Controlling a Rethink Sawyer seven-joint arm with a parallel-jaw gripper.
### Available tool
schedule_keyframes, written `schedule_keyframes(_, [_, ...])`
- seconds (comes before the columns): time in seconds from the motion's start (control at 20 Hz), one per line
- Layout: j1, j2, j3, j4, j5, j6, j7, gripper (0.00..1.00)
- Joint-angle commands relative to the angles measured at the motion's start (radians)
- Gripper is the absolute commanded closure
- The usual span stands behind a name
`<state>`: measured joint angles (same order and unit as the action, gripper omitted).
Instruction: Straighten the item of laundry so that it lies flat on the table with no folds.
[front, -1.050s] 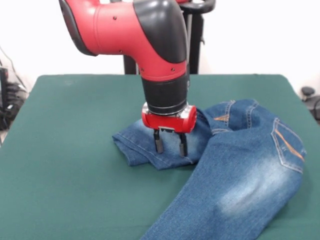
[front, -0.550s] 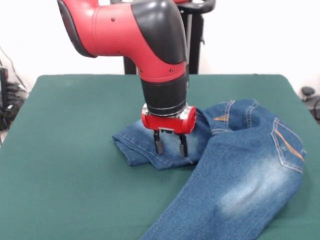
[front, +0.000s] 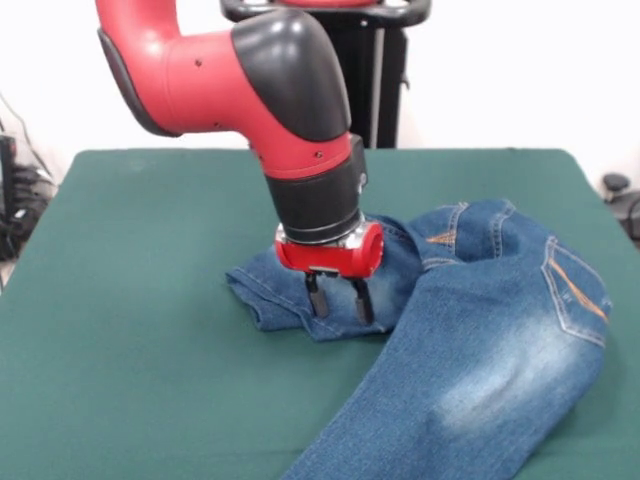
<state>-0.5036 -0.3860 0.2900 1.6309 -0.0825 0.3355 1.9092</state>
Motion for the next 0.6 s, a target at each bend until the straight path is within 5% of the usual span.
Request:
schedule_keyframes(0.05, [0.018,0.149,0.132,0.039,-0.091,-0.209,0.049,1.0])
schedule_keyframes(0.6, [0.007,0.14,0.144,0.054,-0.097,-0.209,0.078,1.0])
